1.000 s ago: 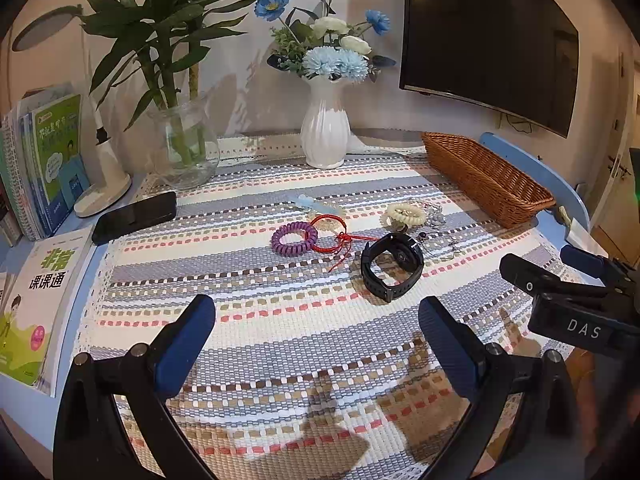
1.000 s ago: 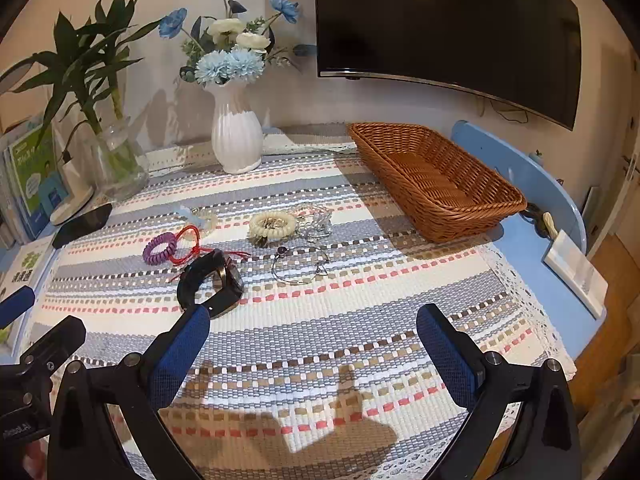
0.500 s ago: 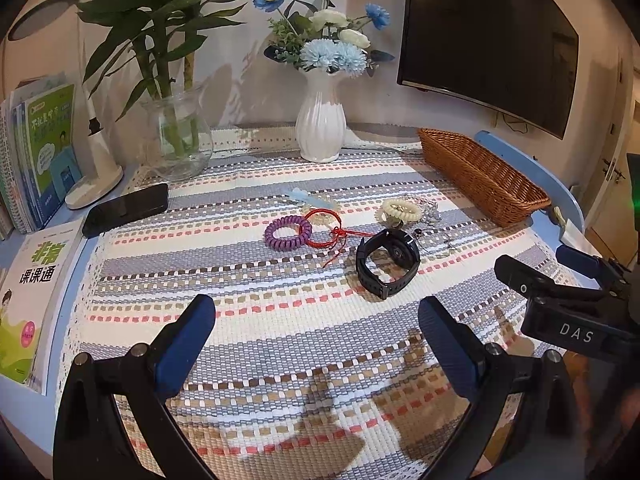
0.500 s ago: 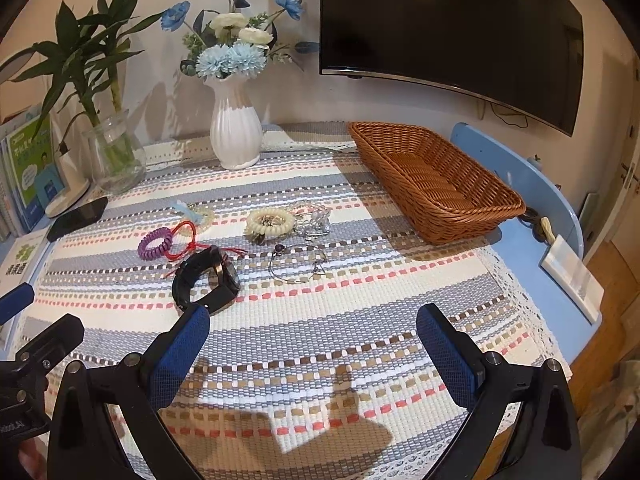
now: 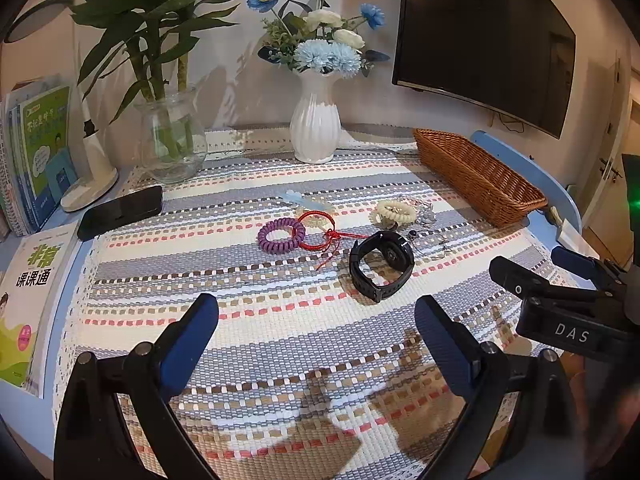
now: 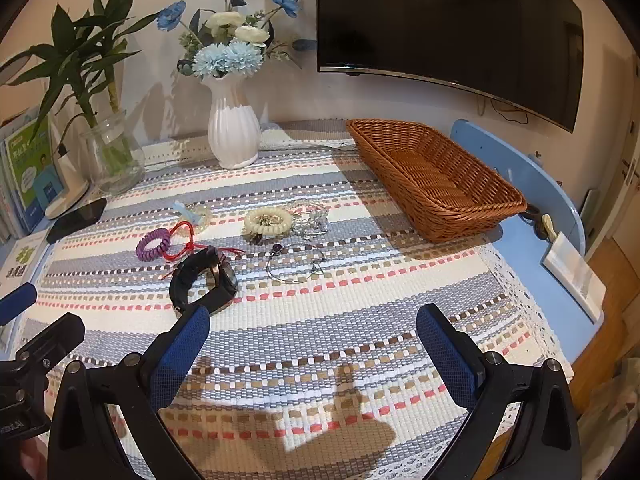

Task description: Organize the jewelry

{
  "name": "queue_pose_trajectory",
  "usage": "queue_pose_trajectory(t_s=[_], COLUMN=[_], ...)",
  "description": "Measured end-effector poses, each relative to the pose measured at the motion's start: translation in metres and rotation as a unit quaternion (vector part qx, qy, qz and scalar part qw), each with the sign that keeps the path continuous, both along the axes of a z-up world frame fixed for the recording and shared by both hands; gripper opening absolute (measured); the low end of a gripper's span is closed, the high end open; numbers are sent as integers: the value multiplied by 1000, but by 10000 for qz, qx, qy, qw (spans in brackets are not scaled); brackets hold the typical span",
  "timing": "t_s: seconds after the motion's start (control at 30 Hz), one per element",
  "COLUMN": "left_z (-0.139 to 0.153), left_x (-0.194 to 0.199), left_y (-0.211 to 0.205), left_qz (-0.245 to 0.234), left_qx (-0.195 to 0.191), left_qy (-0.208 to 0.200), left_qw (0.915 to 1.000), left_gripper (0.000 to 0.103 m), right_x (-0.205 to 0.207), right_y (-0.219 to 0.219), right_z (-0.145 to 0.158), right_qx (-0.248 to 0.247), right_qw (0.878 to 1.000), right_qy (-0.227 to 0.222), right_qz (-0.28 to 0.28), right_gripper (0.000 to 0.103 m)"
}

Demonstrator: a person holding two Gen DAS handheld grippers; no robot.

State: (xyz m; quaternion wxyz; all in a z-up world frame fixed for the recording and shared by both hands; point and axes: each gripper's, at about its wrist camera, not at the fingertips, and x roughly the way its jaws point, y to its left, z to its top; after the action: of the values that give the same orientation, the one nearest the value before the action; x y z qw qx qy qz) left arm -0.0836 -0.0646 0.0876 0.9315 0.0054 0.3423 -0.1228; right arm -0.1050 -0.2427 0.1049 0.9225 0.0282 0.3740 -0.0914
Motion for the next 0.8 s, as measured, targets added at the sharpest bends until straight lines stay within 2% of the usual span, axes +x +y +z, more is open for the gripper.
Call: queue_pose_trajectory(t_s=[0.37, 0.5, 0.53, 0.6, 0.63, 0.67, 0.73, 0.8], left_z=[-6, -10, -11, -13, -16, -20, -33, -43], left_x=[6, 17, 22, 32, 40, 47, 66, 78], left_y=[-1, 0, 1, 3, 3, 3, 2, -1], left_qz=[-74, -192, -258, -406, -476, -527, -549, -568], left_qx=[-63, -221, -324, -591, -721, -811, -1031, -1230], left_qy=[115, 382, 500, 794, 1012, 1234, 1694, 1965], left_qw=[9999, 9988, 9979, 9943, 9911, 9876, 9786, 9711], left_gripper=[96, 91, 88, 69, 51, 46, 46, 45], right_x=[4, 5, 4, 1, 0, 0, 1, 3], right_y=[-4, -14, -20, -35, -41, -47, -61, -72], right_z=[-7, -6, -5, -5, -5, -6, -10, -16], right_qx=[115, 123, 142, 170, 200, 240, 380, 499], right_qw=[9999, 9999, 9999, 9998, 9997, 9996, 9993, 9987], right_qy=[81, 23, -14, -94, -108, -108, -32, 49], right_qz=[-25, -58, -59, -95, -96, -83, -41, 15], right_gripper=[103, 103, 103, 103, 103, 103, 102, 99])
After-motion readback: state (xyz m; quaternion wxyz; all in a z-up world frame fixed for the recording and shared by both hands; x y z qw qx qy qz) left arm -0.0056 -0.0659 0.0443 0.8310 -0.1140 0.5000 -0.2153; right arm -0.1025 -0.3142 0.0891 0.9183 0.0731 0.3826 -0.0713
